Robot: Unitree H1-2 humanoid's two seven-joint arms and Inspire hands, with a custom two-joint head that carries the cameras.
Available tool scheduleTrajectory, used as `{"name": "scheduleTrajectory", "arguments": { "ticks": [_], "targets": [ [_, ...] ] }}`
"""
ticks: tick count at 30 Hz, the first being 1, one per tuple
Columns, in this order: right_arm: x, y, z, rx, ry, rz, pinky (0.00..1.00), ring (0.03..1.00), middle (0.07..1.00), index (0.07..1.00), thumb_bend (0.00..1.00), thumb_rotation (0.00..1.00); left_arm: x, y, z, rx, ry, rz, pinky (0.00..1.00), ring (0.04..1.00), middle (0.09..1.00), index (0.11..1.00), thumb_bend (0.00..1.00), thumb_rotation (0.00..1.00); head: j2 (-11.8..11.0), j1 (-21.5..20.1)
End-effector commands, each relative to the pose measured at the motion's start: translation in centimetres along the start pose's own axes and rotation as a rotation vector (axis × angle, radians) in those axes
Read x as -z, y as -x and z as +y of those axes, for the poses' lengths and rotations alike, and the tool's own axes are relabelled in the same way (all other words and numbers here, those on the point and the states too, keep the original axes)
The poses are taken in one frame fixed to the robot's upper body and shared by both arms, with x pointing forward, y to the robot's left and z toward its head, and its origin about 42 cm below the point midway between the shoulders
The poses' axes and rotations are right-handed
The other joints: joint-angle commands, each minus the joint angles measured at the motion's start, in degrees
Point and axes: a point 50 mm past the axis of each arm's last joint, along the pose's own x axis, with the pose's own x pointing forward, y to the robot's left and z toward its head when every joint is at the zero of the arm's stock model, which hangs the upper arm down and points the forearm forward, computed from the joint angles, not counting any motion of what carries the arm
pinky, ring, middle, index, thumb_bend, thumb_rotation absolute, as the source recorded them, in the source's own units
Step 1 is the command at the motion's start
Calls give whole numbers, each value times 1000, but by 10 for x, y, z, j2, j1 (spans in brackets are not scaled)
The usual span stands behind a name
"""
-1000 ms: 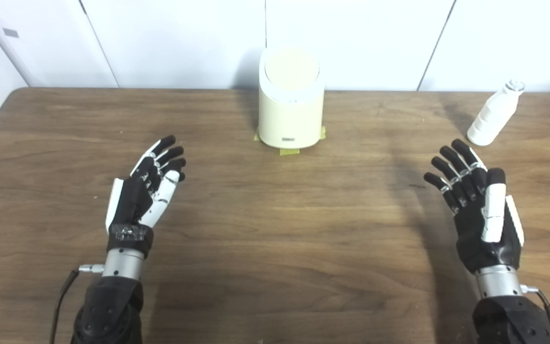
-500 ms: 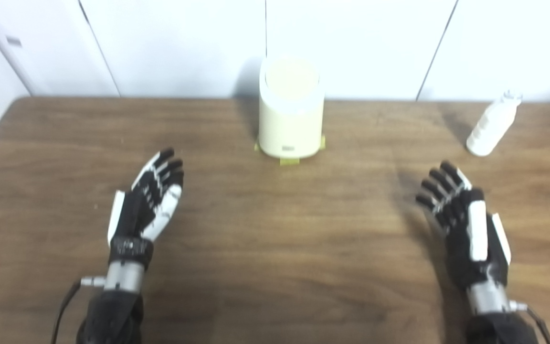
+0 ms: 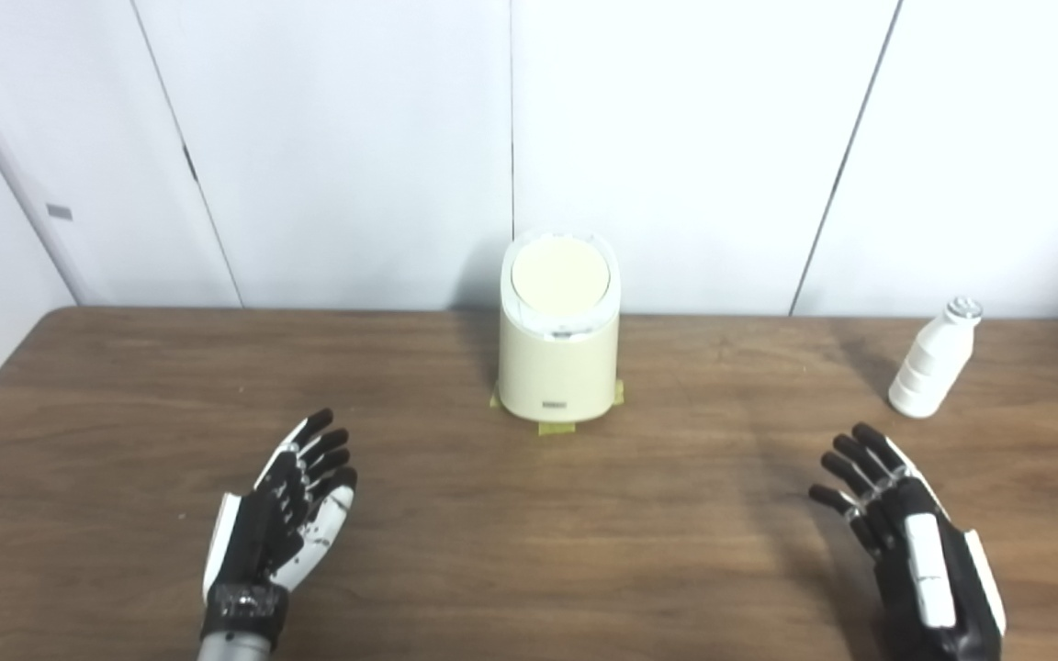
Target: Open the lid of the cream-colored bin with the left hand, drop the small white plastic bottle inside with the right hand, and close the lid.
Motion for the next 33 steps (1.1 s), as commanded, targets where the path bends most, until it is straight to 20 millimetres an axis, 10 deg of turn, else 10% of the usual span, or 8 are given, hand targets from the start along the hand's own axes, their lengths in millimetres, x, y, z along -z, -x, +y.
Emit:
{"name": "scheduleTrajectory", "arguments": {
  "ticks": [1,15,33],
  "targets": [
    [35,49,-6,69,-15,129,707,823,829,811,504,763,11,42,0,-19,-15,43,761,822,842,920,482,424,-3,-1],
    [52,44,-7,44,-19,138,729,833,844,826,525,754,-57,-27,-25,49,-76,-163,733,788,809,881,613,286,-61,-6],
    [59,35,-1,21,-36,136,711,821,837,825,507,716,-159,-114,-55,166,-343,-282,706,833,880,917,739,322,-59,-7]
  ]
}}
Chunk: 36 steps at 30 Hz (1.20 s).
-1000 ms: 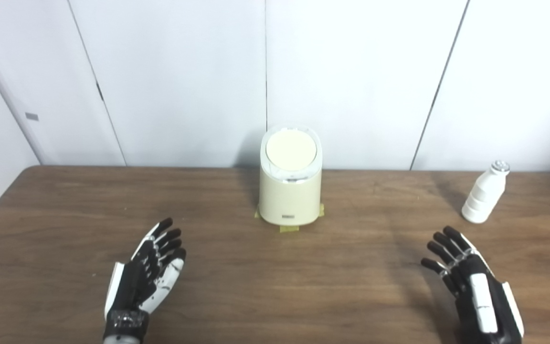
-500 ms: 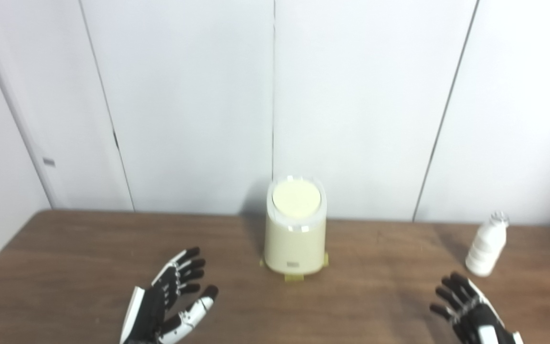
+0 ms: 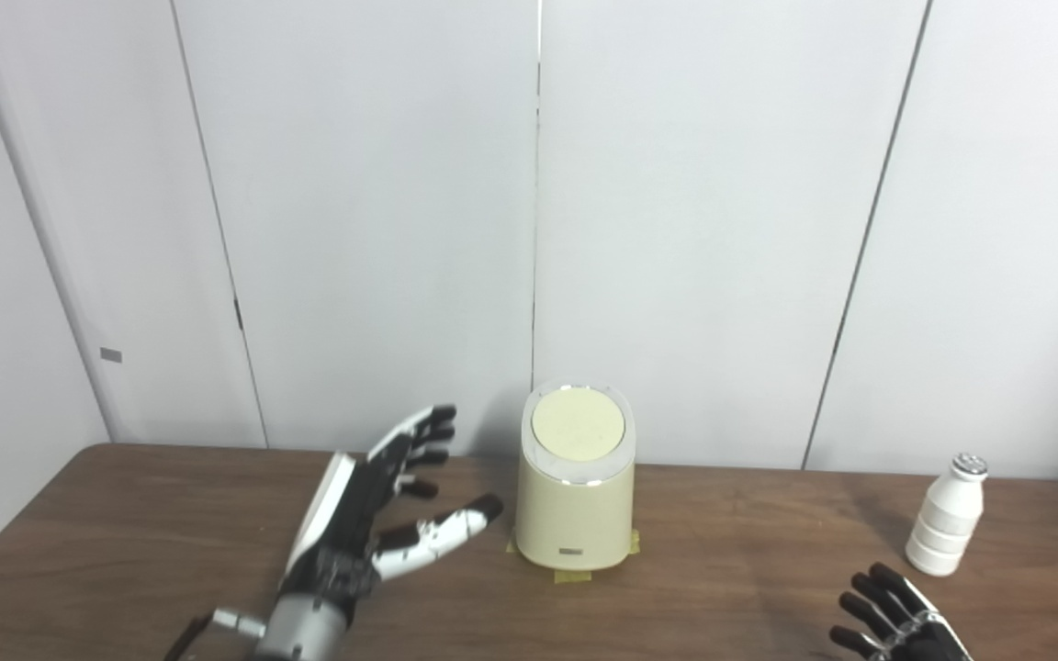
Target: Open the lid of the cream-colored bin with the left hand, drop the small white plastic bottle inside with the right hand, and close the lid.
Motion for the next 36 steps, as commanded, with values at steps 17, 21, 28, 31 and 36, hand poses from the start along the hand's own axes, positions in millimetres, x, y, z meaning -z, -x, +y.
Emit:
{"name": "scheduleTrajectory", "arguments": {
  "ticks": [17,21,28,31,36],
  "targets": [
    [53,36,12,34,-48,212,712,828,841,837,516,721,-53,-99,13,19,-363,-104,664,830,910,924,870,452,7,-6],
    [54,33,15,27,-47,213,713,834,850,845,512,724,-61,-109,6,47,-468,-100,599,824,915,927,878,494,8,-7],
    [57,27,22,20,-35,215,701,831,851,860,514,745,-63,-134,-8,88,-647,-92,739,929,987,952,895,507,8,-12],
    [59,26,26,18,-28,216,705,824,847,859,520,751,-59,-143,-13,111,-711,-110,799,961,994,952,893,491,3,-15],
    [60,24,33,11,-33,217,704,815,839,844,502,761,-58,-156,-22,100,-843,-143,808,921,959,929,881,451,4,-17]
  ]
}}
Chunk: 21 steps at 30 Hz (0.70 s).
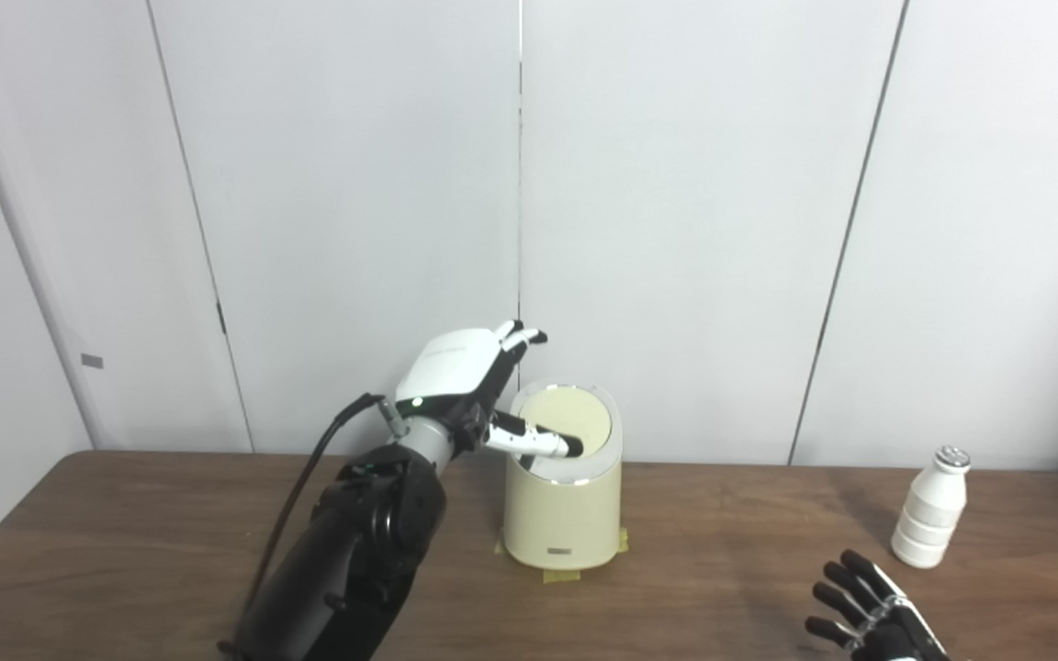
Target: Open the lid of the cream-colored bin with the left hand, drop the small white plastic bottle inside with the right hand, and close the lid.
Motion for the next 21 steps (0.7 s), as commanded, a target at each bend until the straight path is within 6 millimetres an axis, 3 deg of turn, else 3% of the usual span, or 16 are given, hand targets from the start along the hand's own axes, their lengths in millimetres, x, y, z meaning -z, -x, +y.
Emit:
{"name": "scheduleTrajectory", "arguments": {
  "ticks": [1,11,21],
  "targets": [
    [54,36,26,38,-94,212,704,814,840,846,506,761,-19,-18,43,-164,-116,-67,812,927,957,929,878,442,-1,-2],
    [55,34,32,42,-79,209,693,809,832,845,530,767,-26,-43,34,-224,-293,-109,801,927,952,934,866,418,0,-7],
    [54,35,36,36,-86,217,694,809,836,844,494,758,-27,-60,30,-239,-207,-111,785,897,921,922,828,423,2,-12]
  ]
}}
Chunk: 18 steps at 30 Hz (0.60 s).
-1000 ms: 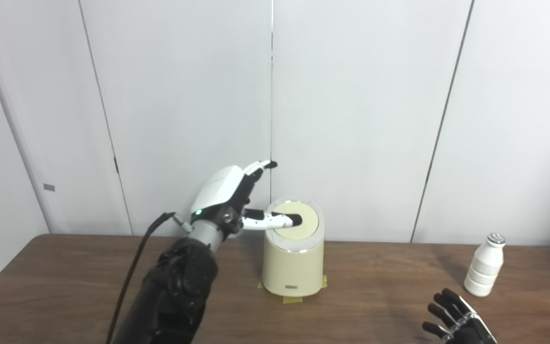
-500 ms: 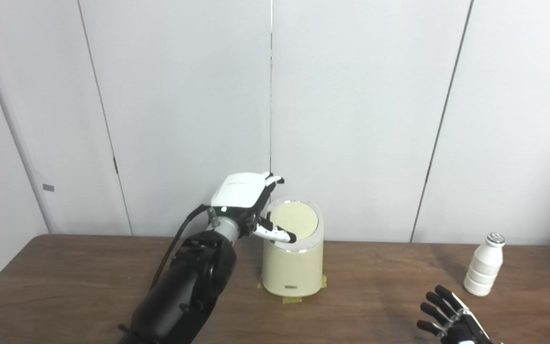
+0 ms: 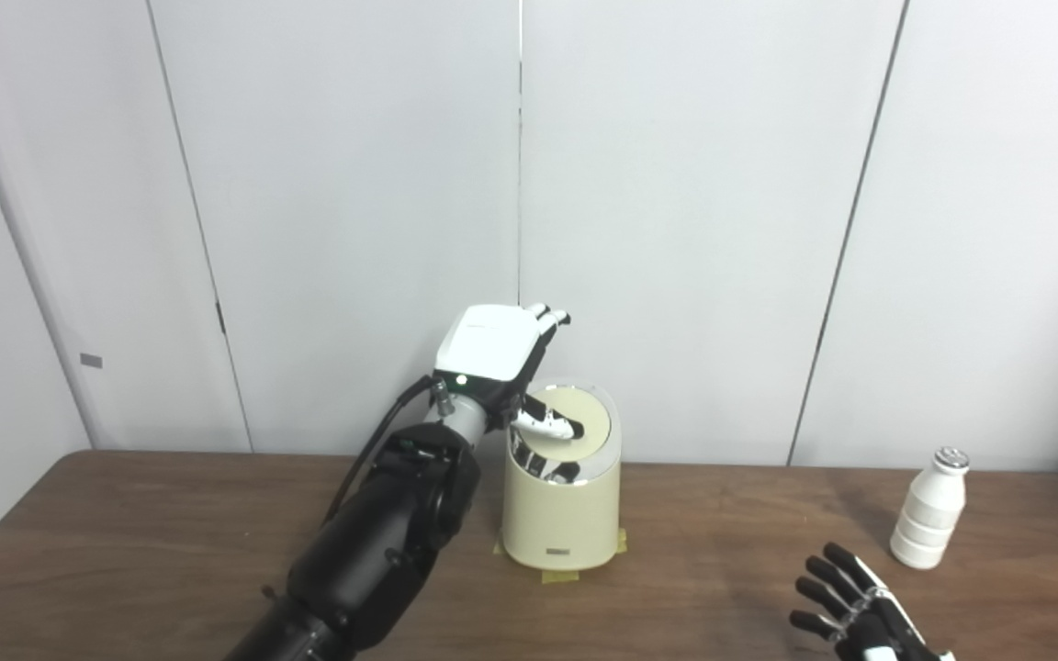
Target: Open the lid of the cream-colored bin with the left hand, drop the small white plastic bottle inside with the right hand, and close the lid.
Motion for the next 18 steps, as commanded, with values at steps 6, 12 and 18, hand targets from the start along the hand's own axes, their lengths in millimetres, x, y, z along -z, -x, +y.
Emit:
{"name": "scheduleTrajectory", "arguments": {
  "ticks": [6,12,18],
  "targets": [
    [50,43,24,29,-103,218,697,806,835,847,492,745,-4,-23,41,-142,-50,-45,790,896,905,902,848,400,4,0],
    [47,44,27,20,-106,219,695,806,830,846,492,751,-5,-22,38,-135,-162,-59,833,910,917,906,880,376,9,2],
    [44,46,28,22,-104,219,701,810,832,846,493,764,-5,-20,38,-116,-177,-62,868,923,921,915,903,334,15,0]
  ]
}}
